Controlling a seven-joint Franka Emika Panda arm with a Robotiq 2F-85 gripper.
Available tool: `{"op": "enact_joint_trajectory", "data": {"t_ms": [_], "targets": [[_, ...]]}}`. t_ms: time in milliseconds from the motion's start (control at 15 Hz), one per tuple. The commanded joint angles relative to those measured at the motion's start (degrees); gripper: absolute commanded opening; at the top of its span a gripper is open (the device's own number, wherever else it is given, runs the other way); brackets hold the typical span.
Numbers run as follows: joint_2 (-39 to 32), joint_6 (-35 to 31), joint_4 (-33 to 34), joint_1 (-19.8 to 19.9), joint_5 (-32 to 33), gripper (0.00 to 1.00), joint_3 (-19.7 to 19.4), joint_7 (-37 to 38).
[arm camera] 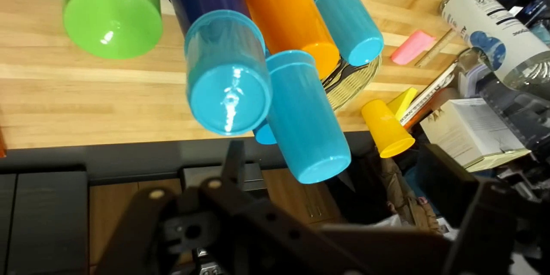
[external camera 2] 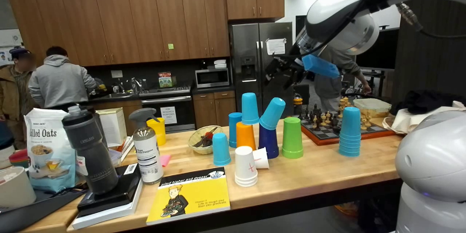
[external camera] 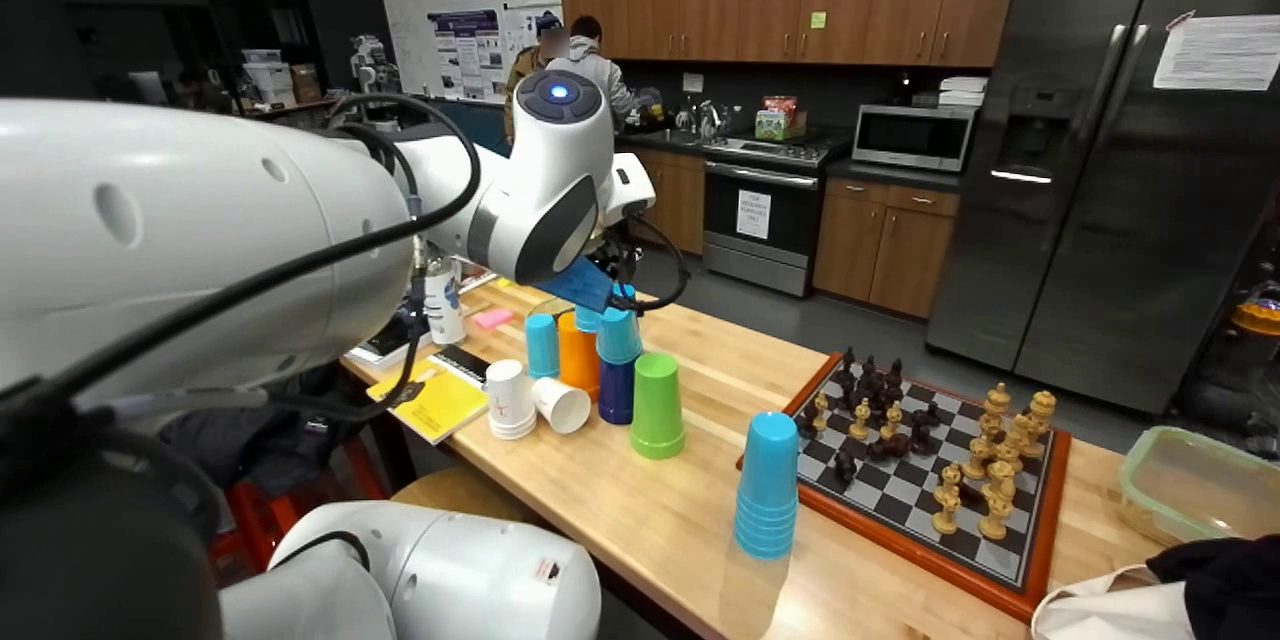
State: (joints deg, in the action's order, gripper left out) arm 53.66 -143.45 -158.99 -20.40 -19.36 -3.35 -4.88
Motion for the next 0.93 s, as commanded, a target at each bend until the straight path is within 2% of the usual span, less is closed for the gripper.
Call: {"op": "enact_joint_trajectory", "data": {"t_ms": [0,400,867], "targets": [[-3.1,-2.6,0.7,0.0,-1.5,1.00,-3.1,-2.8],[-9.7,-5.3,1.9,-0.9,-2.4,1.00,-6.3,-4.6],[-14.3,-5.7,2.1,-0.6,-2.6,1.00,-4.6,-4.6]]}}
